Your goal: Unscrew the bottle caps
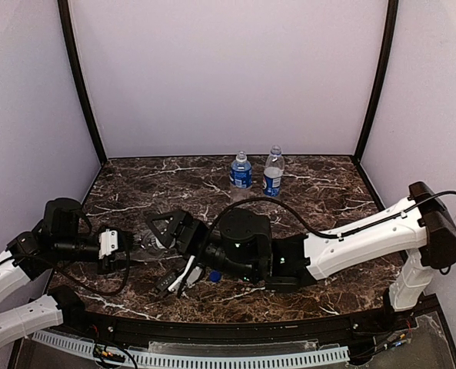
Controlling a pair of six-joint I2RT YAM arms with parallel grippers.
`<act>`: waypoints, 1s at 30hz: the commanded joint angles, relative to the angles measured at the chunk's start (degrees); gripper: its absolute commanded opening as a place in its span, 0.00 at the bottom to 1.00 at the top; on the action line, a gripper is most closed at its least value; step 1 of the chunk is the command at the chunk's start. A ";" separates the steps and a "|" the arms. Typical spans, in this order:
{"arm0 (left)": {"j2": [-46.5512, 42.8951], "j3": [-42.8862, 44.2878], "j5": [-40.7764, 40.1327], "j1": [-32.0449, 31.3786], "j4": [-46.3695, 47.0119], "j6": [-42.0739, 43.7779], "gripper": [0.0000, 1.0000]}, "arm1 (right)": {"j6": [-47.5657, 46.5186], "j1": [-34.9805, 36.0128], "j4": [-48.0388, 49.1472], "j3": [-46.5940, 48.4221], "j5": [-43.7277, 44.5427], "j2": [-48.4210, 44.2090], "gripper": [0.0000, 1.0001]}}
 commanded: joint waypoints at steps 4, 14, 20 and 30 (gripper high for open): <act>0.31 1.43 -0.70 -0.15 6.79 -7.51 0.48 | 27.55 -3.02 -16.87 3.80 5.35 -8.38 0.99; 0.05 0.10 -7.12 -0.14 16.10 -10.75 0.46 | 82.64 -10.59 -45.13 19.97 -13.29 -11.55 0.99; 0.31 -2.05 -15.89 -0.20 24.11 -8.13 0.45 | 126.51 -17.02 -53.07 34.89 -31.00 -1.79 0.84; -0.04 -3.54 -17.32 -0.24 25.77 -5.54 0.45 | 132.76 -15.87 -61.59 47.80 -35.27 10.92 0.78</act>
